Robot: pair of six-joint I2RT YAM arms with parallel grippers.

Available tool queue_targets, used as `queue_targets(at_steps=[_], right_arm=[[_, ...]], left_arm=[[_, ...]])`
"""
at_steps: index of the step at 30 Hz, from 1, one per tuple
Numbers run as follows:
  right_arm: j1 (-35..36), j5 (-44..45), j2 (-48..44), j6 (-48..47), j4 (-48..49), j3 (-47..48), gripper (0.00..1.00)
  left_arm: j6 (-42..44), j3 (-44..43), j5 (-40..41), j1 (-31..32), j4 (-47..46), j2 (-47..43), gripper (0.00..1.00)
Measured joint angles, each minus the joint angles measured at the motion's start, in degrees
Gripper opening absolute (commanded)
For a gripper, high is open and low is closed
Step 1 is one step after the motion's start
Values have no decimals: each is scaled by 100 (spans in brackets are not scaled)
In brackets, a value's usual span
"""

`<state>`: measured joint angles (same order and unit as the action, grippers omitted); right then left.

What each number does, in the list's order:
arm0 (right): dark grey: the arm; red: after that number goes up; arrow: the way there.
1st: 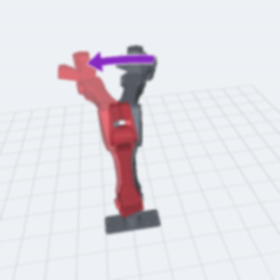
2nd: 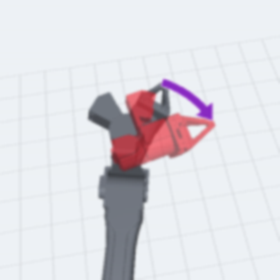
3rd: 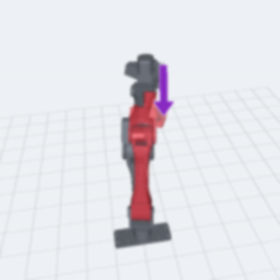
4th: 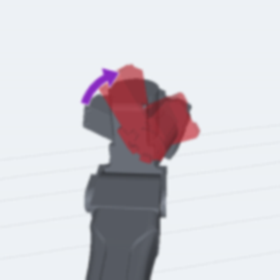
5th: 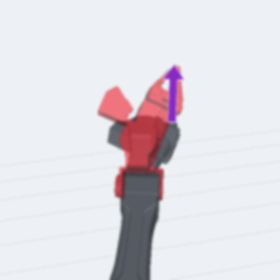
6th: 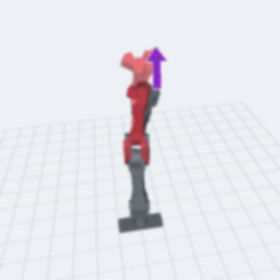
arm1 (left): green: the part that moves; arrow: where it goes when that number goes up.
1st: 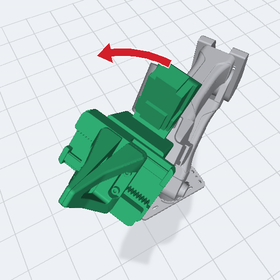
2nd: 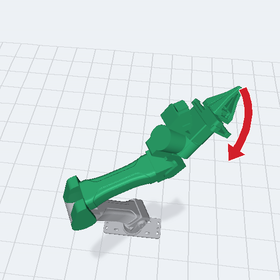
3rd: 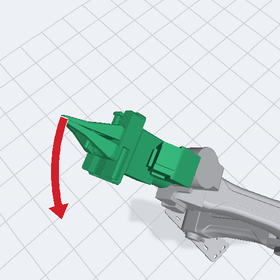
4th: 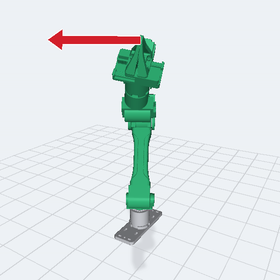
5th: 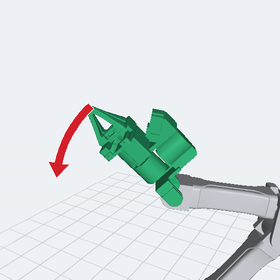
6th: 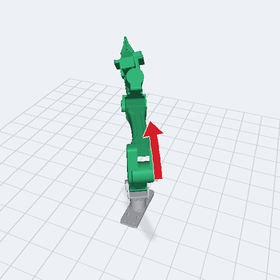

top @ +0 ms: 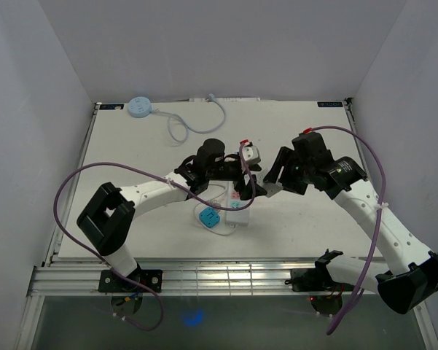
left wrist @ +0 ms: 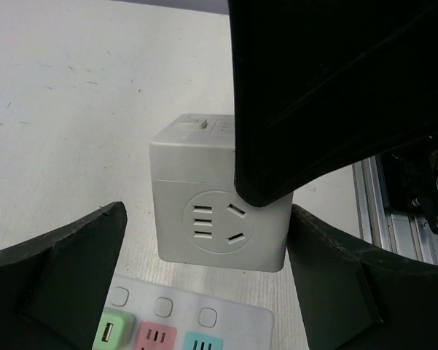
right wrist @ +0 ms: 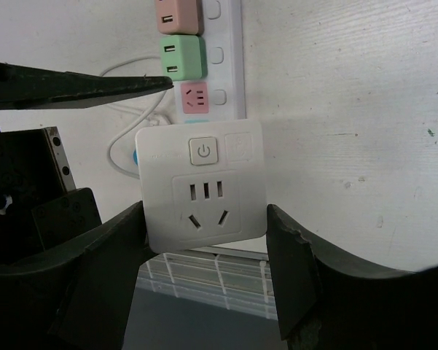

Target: Insert the plug

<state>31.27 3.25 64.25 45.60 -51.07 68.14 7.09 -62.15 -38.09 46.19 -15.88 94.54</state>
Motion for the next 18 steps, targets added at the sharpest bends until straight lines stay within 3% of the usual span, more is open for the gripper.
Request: queue_targets(at_steps=[3,7,8,10,11,13,15,16,17,18], right_arm=[[26,4,0,-13,17,0,8],[31,26,0,-39,72,0,8],[31,39,0,-61,111,-4,10],[31,50,-2,-109,164,-22,16],[31,46,-13,-129,190,-46,17],[37,28,-24,-138,212,-79,21],[37,0,-50,-140,258,-131,26],[39,-11,-55,-144,267,-151,30],[39,-26,-55,-151,267,-155,46],[44,-31,-55,-170,264,-162,76]], left_arm=[[7,-85,22,0,66,103,93],[44,-155,-48,7,109,131,73],[63,-157,-81,7,116,131,60],[105,-157,-157,4,127,131,45],[146,-157,-181,2,136,129,25],[219,-142,-251,0,129,129,0],[278,-114,-319,-7,116,129,0],[295,-81,-343,-11,81,127,0],[302,-46,-354,-11,44,122,0],[302,-4,-365,-13,-2,114,0]])
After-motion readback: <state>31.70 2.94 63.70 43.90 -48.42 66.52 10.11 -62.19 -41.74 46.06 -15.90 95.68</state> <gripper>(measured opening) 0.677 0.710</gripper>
